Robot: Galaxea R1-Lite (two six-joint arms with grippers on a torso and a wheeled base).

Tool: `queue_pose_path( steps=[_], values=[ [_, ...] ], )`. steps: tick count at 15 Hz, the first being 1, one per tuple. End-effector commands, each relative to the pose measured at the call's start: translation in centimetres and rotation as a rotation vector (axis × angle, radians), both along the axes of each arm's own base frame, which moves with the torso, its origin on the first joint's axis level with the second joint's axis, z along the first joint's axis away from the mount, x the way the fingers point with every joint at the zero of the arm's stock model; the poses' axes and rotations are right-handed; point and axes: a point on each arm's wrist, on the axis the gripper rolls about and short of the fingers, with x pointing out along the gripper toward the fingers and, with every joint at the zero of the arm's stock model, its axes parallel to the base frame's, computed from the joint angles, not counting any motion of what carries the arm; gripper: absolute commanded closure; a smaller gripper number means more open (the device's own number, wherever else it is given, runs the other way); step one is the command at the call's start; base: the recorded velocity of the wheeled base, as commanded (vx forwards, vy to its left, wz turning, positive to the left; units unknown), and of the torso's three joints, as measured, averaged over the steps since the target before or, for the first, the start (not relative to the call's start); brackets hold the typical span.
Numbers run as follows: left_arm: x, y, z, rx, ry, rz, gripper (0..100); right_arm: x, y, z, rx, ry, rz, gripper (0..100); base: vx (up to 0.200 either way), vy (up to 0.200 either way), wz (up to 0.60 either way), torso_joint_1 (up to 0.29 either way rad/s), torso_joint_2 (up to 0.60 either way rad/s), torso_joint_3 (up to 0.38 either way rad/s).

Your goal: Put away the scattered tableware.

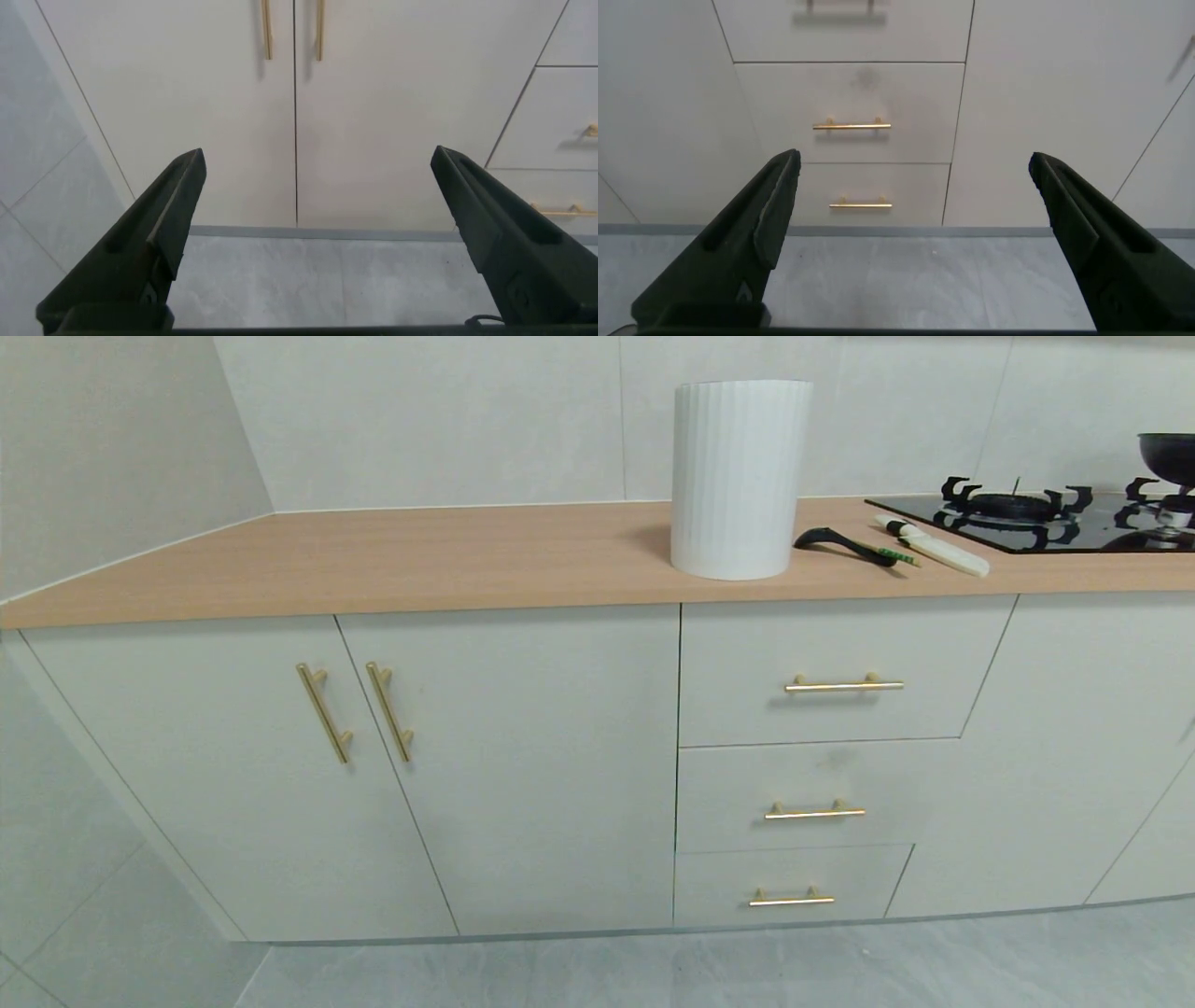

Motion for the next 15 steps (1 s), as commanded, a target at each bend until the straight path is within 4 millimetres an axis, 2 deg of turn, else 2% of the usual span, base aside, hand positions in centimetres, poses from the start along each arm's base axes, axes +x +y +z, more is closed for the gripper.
queue_pose_path(
  steps=[1,4,8,12,15],
  values=[
    [0.0,0.0,0.0,0.000,0.001,0.001,0,-0.2,0.1,3.2,0.009,-0.037,0.065,0,0.000,0.000,0.00,0.000,0.00,0.000],
    [0.0,0.0,0.0,0.000,0.001,0.001,0,1.6,0.3,3.7,0.010,0.127,0.163,0,0.000,0.000,0.00,0.000,0.00,0.000],
    [0.0,0.0,0.0,0.000,0.001,0.001,0,5.1,0.6,5.7,-0.055,0.314,0.226,0,0.000,0.000,0.00,0.000,0.00,0.000],
    [0.0,0.0,0.0,0.000,0.001,0.001,0,11.3,1.5,7.0,-0.066,0.564,0.282,0,0.000,0.000,0.00,0.000,0.00,0.000],
    [0.0,0.0,0.0,0.000,0.001,0.001,0,14.9,2.0,7.5,-0.111,0.627,0.298,0,0.000,0.000,0.00,0.000,0.00,0.000]
  ],
)
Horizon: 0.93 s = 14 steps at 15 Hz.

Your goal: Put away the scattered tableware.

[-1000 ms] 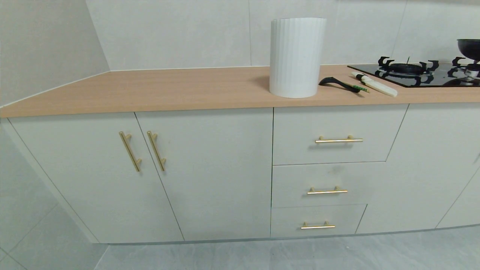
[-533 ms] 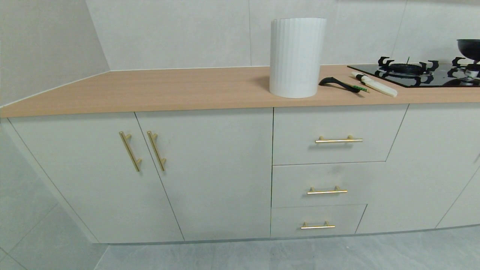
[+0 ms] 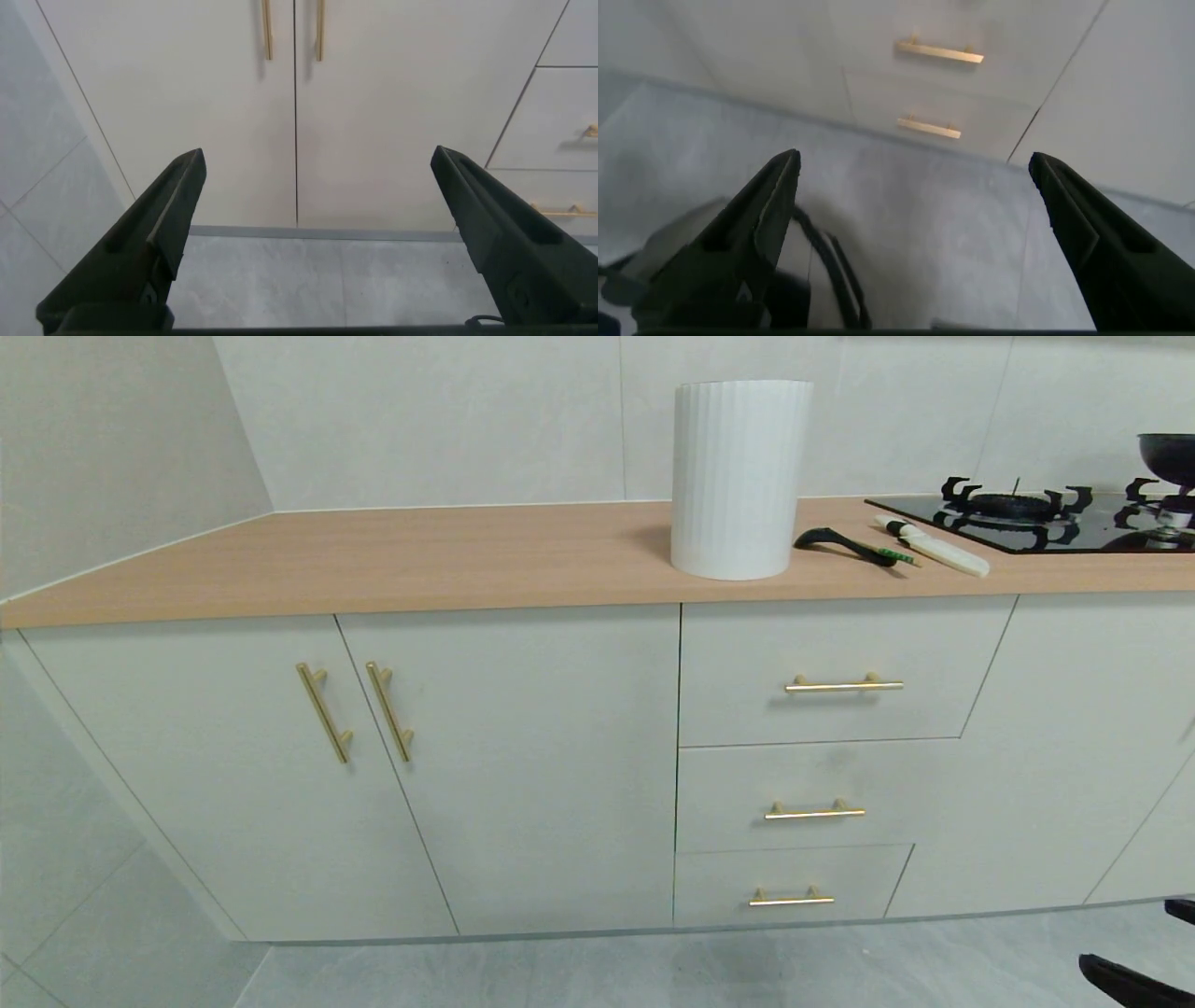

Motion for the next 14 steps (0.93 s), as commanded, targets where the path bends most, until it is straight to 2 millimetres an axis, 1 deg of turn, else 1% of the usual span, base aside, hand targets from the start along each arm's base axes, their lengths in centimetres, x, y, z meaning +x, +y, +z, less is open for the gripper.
queue_pose_path(
  steps=[1,3,4,5,7,8,9,10,11,12,13,14],
  values=[
    [0.0,0.0,0.0,0.000,0.001,0.001,0,4.9,0.7,0.1,-0.038,0.110,0.026,0,0.000,0.000,0.00,0.000,0.00,0.000],
    [0.0,0.0,0.0,0.000,0.001,0.001,0,8.1,1.5,0.0,-0.039,0.102,0.046,0,0.000,0.000,0.00,0.000,0.00,0.000],
    [0.0,0.0,0.0,0.000,0.001,0.001,0,10.0,1.8,-0.1,-0.042,0.105,0.045,0,0.000,0.000,0.00,0.000,0.00,0.000],
    [0.0,0.0,0.0,0.000,0.001,0.001,0,11.0,2.0,-0.1,-0.043,0.116,0.047,0,0.000,0.000,0.00,0.000,0.00,0.000],
    [0.0,0.0,0.0,0.000,0.001,0.001,0,15.2,2.7,-0.4,-0.047,0.152,0.049,0,0.000,0.000,0.00,0.000,0.00,0.000],
    [0.0,0.0,0.0,0.000,0.001,0.001,0,16.5,3.1,-1.4,-0.054,0.190,0.057,0,0.000,0.000,0.00,0.000,0.00,0.000],
    [0.0,0.0,0.0,0.000,0.001,0.001,0,17.3,3.7,-2.5,-0.064,0.227,0.071,0,0.000,0.000,0.00,0.000,0.00,0.000],
    [0.0,0.0,0.0,0.000,0.001,0.001,0,17.9,3.8,-3.1,-0.069,0.246,0.071,0,0.000,0.000,0.00,0.000,0.00,0.000],
    [0.0,0.0,0.0,0.000,0.001,0.001,0,18.7,3.9,-3.2,-0.069,0.246,0.069,0,0.000,0.000,0.00,0.000,0.00,0.000],
    [0.0,0.0,0.0,0.000,0.001,0.001,0,19.9,4.1,-2.8,-0.065,0.227,0.067,0,0.000,0.000,0.00,0.000,0.00,0.000],
    [0.0,0.0,0.0,0.000,0.001,0.001,0,20.8,4.3,-3.0,-0.066,0.230,0.066,0,0.000,0.000,0.00,0.000,0.00,0.000],
    [0.0,0.0,0.0,0.000,0.001,0.001,0,21.8,4.4,-3.8,-0.067,0.250,0.066,0,0.000,0.000,0.00,0.000,0.00,0.000]
  ],
)
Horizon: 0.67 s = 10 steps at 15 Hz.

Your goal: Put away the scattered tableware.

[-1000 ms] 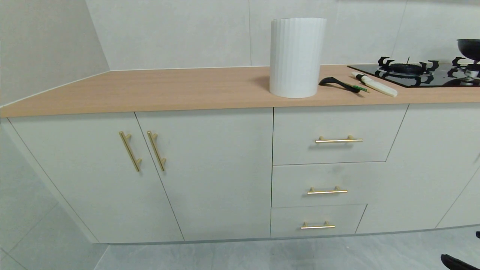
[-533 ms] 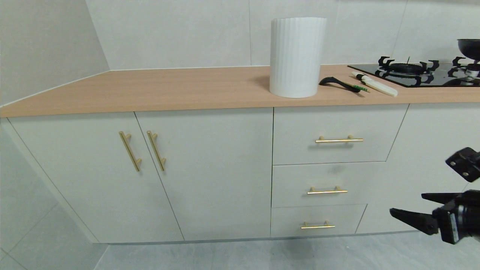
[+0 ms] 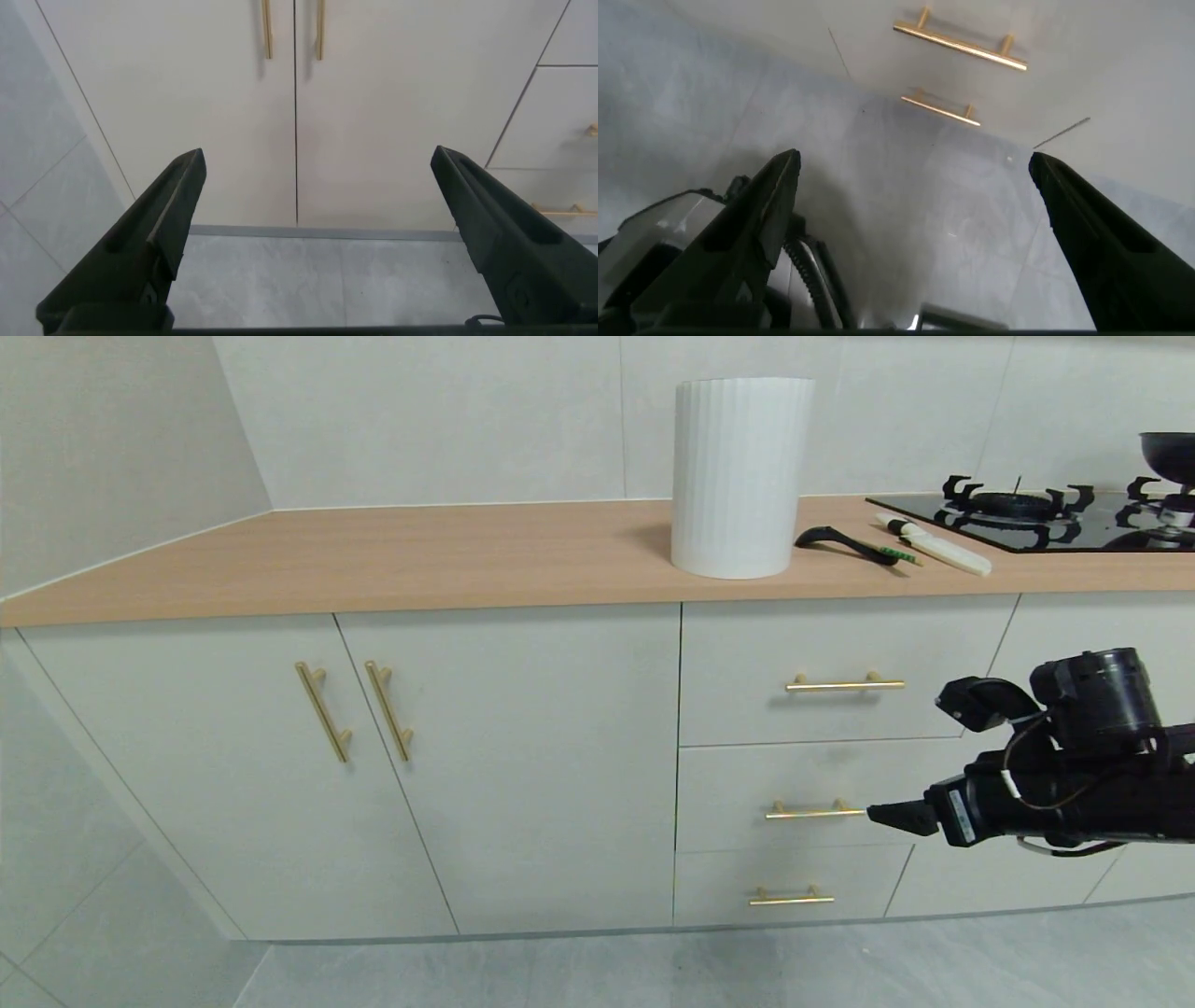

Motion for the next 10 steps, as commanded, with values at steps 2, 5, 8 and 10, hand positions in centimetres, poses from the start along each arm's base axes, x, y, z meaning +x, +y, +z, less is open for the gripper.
queue_pose_path(
  steps=[2,5,8,10],
  values=[
    [0.0,0.0,0.0,0.000,0.001,0.001,0,3.8,0.1,-3.8,-0.013,0.097,-0.022,0,0.000,0.000,0.00,0.000,0.00,0.000],
    [0.0,0.0,0.0,0.000,0.001,0.001,0,5.2,-0.7,-5.2,0.008,0.085,-0.069,0,0.000,0.000,0.00,0.000,0.00,0.000],
    [0.0,0.0,0.0,0.000,0.001,0.001,0,7.0,-0.3,-8.7,-0.006,0.083,-0.101,0,0.000,0.000,0.00,0.000,0.00,0.000],
    [0.0,0.0,0.0,0.000,0.001,0.001,0,8.2,-0.3,-10.2,-0.016,0.032,-0.179,0,0.000,0.000,0.00,0.000,0.00,0.000]
  ],
)
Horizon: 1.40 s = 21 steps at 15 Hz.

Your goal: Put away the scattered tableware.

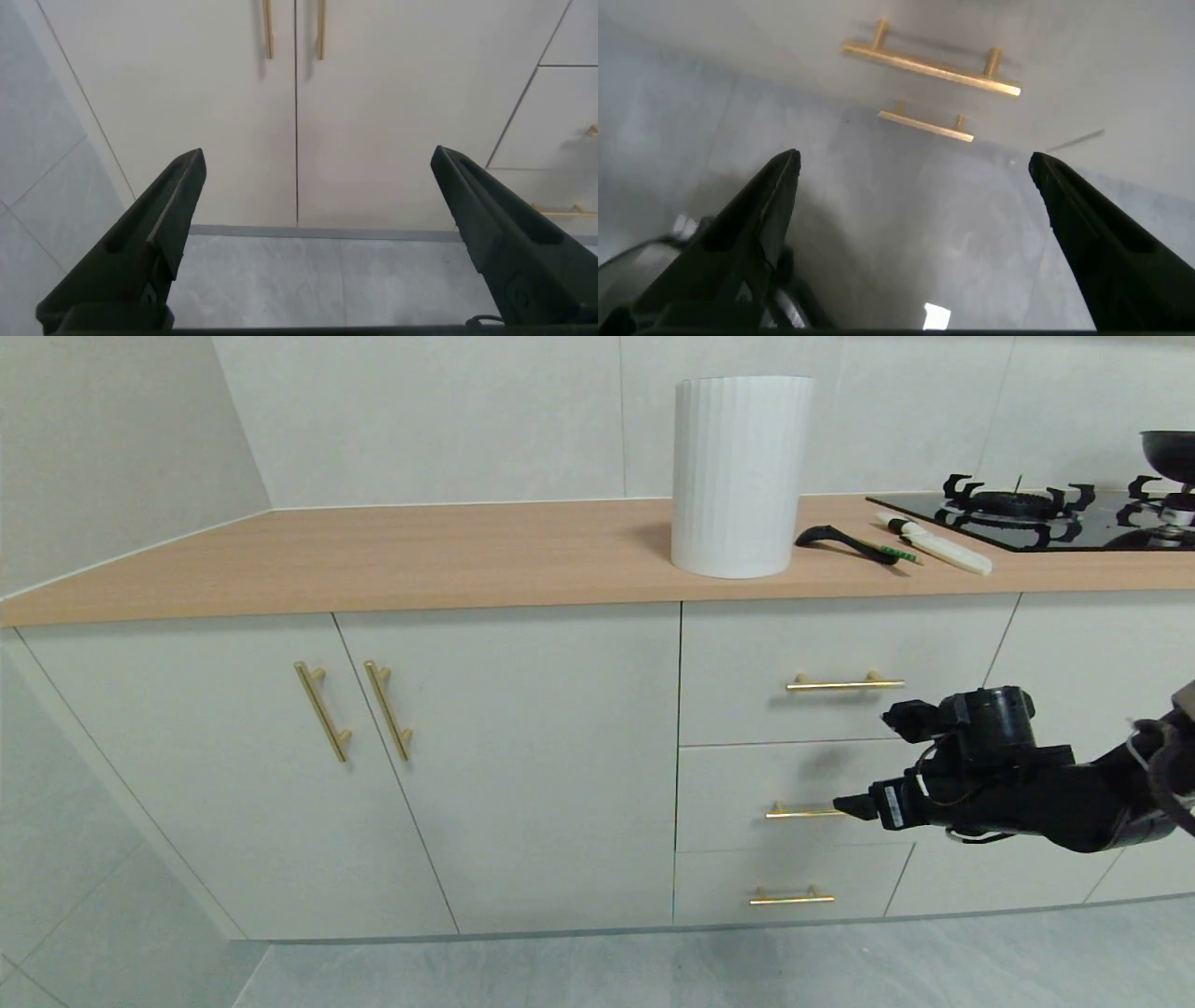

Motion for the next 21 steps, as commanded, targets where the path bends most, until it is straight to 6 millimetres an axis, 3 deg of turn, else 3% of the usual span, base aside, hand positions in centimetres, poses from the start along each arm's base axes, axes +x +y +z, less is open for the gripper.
queue_pose_path(
  steps=[1,5,8,15,21],
  values=[
    [0.0,0.0,0.0,0.000,0.001,0.001,0,1.2,0.2,-3.3,0.015,0.038,-0.048,0,0.000,0.000,0.00,0.000,0.00,0.000],
    [0.0,0.0,0.0,0.000,0.001,0.001,0,2.3,1.3,-5.2,0.072,0.024,-0.079,0,0.000,0.000,0.00,0.000,0.00,0.000],
    [0.0,0.0,0.0,0.000,0.001,0.001,0,3.3,2.0,-7.7,0.052,-0.039,-0.110,0,0.000,0.000,0.00,0.000,0.00,0.000],
    [0.0,0.0,0.0,0.000,0.001,0.001,0,5.2,2.6,-10.6,0.039,-0.078,-0.181,0,0.000,0.000,0.00,0.000,0.00,0.000],
    [0.0,0.0,0.0,0.000,0.001,0.001,0,6.5,2.5,-10.8,0.072,-0.122,-0.251,0,0.000,0.000,0.00,0.000,0.00,0.000]
  ],
)
